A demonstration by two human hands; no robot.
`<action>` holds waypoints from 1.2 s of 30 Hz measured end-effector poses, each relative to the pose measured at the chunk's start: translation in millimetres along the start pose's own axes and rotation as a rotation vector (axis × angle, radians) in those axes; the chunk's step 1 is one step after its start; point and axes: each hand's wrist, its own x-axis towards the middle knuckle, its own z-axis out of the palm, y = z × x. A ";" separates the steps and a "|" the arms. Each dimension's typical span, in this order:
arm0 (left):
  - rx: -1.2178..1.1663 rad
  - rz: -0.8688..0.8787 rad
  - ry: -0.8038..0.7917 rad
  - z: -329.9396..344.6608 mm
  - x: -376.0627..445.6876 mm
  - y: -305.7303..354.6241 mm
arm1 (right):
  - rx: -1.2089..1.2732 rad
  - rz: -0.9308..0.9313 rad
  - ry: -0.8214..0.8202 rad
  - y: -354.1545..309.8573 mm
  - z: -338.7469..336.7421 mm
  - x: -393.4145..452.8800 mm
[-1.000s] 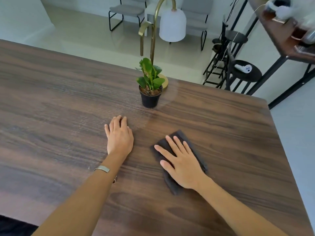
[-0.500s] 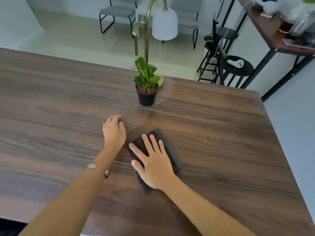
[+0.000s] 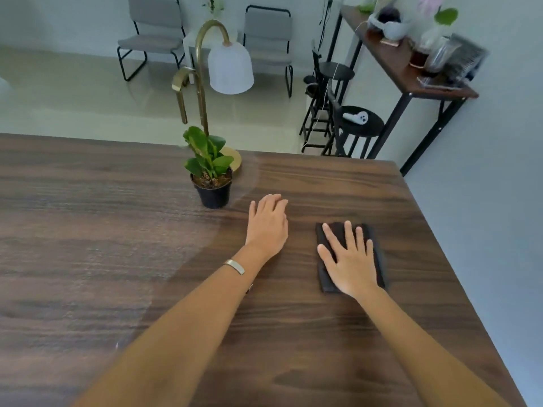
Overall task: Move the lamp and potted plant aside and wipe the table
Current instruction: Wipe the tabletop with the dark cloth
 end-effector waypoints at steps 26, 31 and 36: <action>0.254 -0.105 -0.052 73.9 76.0 16.2 | 0.043 0.054 0.067 124.2 -53.7 296.8; 0.257 -0.103 -0.048 74.3 76.8 14.2 | 0.026 0.160 0.057 175.6 -58.5 279.6; 0.248 -0.102 -0.042 74.8 73.9 13.9 | -0.029 0.043 0.077 180.5 -35.3 144.0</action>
